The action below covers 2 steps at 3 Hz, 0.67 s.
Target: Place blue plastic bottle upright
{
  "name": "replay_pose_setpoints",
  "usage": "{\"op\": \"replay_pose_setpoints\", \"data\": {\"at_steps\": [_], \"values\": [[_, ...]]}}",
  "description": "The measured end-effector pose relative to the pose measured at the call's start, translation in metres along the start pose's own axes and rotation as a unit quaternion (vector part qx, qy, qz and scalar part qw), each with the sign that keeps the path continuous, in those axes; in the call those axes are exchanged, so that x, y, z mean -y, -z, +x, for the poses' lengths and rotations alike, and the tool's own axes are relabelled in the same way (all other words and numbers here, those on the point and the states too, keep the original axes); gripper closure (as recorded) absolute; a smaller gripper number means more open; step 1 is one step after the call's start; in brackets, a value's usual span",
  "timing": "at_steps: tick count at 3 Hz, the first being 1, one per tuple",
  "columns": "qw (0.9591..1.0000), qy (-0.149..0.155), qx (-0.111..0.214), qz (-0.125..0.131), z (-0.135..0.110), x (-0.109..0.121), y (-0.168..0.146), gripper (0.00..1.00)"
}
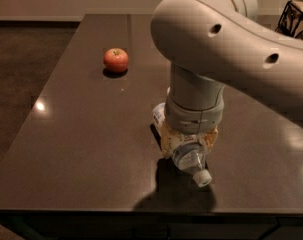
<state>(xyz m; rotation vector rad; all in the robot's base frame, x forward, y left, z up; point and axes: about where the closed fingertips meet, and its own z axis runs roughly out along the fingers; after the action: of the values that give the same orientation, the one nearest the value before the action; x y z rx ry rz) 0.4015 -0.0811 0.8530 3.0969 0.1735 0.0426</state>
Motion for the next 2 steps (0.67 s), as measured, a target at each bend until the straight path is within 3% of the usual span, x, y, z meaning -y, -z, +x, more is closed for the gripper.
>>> {"op": "replay_pose_setpoints", "data": {"at_steps": [1, 2], "values": [[0.9995, -0.018, 0.012, 0.025, -0.004, 0.005, 0.015, 0.86], [0.9952, -0.061, 0.040, 0.065, -0.005, 0.014, 0.033, 1.00]]}}
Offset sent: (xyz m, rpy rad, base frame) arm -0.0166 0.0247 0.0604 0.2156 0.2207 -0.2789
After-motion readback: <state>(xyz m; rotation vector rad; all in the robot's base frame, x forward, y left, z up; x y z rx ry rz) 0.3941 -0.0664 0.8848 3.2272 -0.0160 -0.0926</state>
